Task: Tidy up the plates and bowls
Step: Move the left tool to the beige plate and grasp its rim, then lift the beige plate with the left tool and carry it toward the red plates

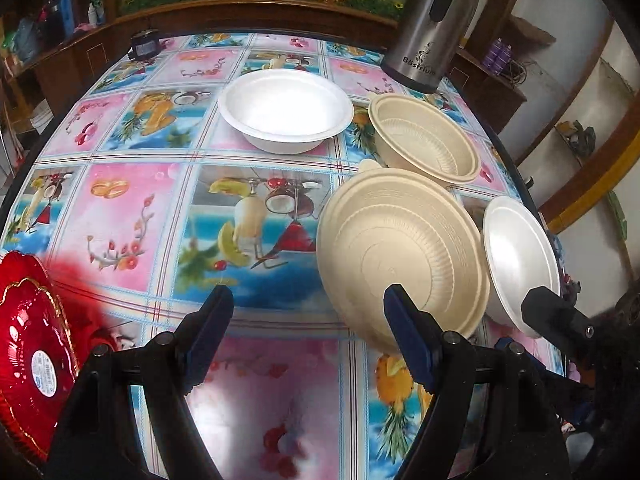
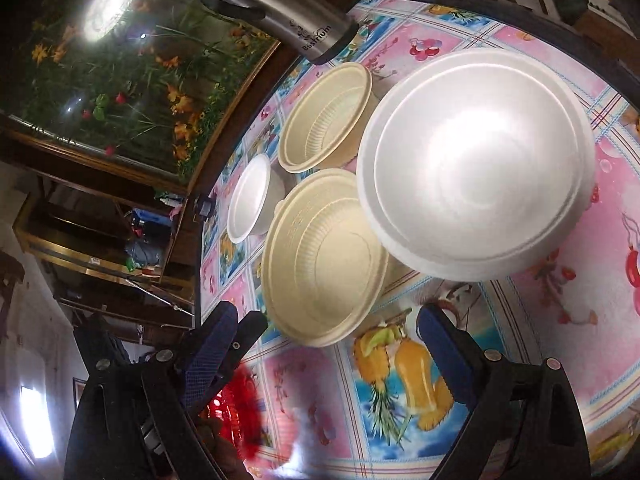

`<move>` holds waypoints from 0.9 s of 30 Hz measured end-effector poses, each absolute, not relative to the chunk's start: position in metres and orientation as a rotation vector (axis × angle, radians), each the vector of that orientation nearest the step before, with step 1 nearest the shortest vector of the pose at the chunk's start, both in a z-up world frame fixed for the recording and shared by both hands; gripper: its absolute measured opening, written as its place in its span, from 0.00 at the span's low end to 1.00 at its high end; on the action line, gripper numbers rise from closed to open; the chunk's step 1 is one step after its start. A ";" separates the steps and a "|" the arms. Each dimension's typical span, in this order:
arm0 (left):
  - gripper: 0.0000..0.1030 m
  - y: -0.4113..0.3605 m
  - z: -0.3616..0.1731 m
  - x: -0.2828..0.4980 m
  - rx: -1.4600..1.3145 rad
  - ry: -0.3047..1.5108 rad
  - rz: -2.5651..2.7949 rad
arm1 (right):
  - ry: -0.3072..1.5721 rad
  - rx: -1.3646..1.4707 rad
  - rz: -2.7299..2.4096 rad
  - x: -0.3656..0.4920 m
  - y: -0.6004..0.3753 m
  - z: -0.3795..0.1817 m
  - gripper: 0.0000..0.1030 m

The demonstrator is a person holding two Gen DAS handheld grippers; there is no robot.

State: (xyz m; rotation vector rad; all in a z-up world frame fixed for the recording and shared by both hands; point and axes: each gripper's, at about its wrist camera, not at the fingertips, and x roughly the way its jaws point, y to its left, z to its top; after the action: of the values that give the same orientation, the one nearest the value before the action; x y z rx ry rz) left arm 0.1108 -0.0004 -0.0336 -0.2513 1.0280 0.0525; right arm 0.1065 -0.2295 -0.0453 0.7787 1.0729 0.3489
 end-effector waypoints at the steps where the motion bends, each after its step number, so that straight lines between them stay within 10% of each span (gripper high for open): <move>1: 0.75 -0.001 -0.036 0.114 -0.252 1.032 0.055 | 1.076 0.782 0.346 0.109 -0.228 -0.046 0.89; 14: 0.74 -0.004 -0.052 0.135 -0.276 1.058 0.080 | 1.117 0.755 0.286 0.129 -0.221 -0.068 0.60; 27: 0.13 -0.012 -0.070 0.143 -0.245 1.128 0.074 | 1.146 0.694 0.245 0.137 -0.217 -0.083 0.14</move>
State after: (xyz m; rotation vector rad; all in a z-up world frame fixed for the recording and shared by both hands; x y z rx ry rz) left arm 0.1433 -0.0122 -0.0700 -0.2446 1.1279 0.0740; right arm 0.1367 -0.2172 -0.0833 0.6938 1.1457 0.2453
